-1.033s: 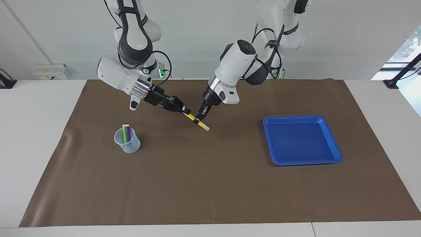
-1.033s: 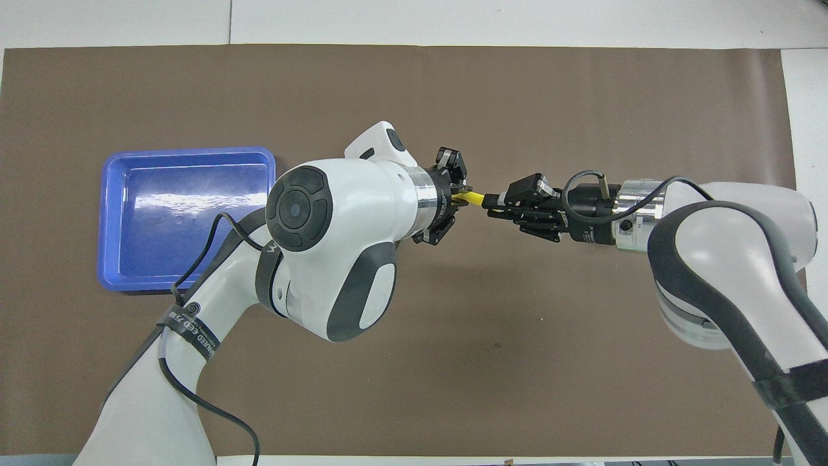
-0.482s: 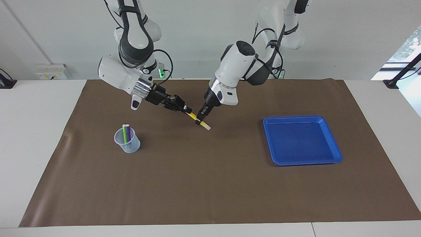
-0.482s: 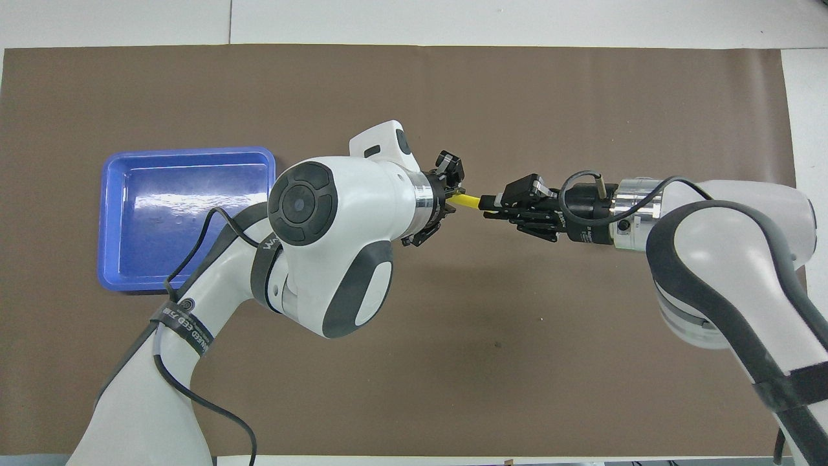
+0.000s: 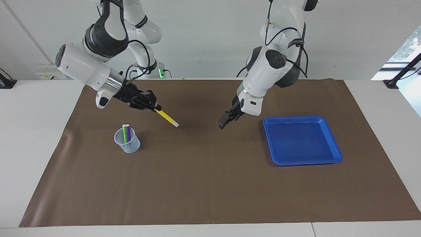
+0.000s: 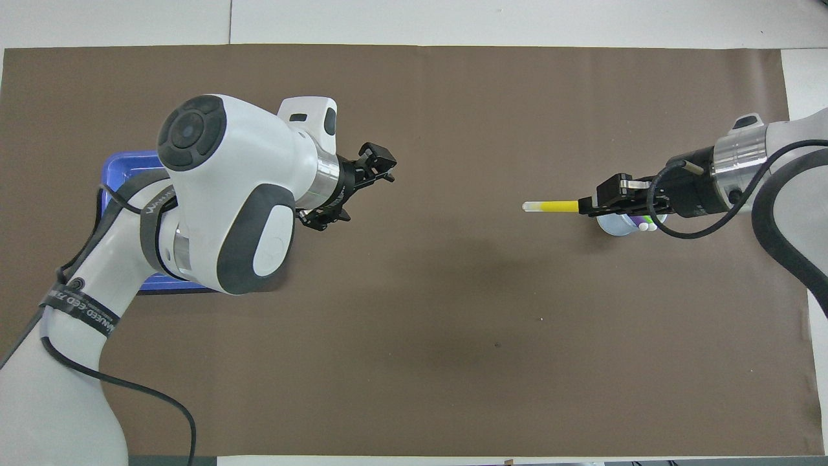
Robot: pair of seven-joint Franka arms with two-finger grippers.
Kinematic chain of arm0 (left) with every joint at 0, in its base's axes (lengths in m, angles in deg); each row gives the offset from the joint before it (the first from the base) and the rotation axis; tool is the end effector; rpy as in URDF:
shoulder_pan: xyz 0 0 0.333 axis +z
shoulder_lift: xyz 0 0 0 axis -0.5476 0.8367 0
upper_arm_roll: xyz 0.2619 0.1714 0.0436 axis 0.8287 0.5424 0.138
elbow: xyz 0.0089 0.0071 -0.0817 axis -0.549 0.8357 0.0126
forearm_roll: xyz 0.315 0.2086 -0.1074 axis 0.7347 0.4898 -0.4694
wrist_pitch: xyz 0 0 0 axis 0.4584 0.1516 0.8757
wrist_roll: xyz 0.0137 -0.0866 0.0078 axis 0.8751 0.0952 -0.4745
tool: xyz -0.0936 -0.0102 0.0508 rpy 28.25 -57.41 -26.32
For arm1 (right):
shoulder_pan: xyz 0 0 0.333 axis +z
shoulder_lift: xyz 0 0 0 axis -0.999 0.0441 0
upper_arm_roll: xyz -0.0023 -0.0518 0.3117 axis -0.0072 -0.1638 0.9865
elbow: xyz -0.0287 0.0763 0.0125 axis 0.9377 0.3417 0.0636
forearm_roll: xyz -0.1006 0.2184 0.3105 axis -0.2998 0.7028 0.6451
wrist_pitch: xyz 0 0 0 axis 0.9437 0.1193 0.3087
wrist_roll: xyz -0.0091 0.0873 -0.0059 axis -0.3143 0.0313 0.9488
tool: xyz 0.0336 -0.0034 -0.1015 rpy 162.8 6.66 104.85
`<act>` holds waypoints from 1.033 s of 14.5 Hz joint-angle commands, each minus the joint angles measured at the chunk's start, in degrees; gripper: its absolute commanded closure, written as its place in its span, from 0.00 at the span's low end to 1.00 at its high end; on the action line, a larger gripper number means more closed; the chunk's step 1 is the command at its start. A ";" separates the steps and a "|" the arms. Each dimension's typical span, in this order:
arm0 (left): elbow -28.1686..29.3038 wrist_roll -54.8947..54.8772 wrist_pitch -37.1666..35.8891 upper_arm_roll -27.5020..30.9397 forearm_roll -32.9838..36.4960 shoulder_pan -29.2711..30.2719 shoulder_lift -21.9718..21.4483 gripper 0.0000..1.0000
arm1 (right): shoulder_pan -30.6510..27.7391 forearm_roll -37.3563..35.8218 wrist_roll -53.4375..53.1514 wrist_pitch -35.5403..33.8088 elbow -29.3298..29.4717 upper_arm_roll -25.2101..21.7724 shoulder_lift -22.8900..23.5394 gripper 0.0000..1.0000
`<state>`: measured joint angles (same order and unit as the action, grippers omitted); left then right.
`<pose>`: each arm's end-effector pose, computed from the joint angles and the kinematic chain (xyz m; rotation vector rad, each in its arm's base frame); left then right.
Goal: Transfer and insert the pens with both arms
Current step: 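Insert the yellow pen into the white cup with the right gripper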
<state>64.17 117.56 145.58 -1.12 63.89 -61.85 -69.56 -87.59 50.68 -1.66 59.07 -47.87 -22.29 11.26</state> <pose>0.5520 -0.3234 0.4624 2.7106 0.7304 -0.1106 0.5633 0.0491 0.5019 -2.6023 0.0106 0.0866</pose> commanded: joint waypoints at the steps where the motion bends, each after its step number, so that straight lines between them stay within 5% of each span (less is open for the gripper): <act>1: 5.80 -11.05 -1.52 -0.22 3.03 4.46 -5.21 0.00 | -0.06 -15.05 7.72 -5.10 7.85 0.70 3.71 1.00; 5: 6.95 -22.13 -5.72 -0.22 10.15 10.53 -7.67 0.00 | 1.52 -34.41 20.03 -4.95 9.19 0.96 4.50 1.00; 15: 4.24 -46.15 -18.73 -0.22 16.67 24.69 -13.66 0.00 | 0.82 -35.50 22.87 5.07 -0.91 0.88 1.96 1.00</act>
<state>69.07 73.66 129.92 -0.76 78.67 -38.44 -81.92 -86.24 15.84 19.79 61.62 -45.31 -21.74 15.13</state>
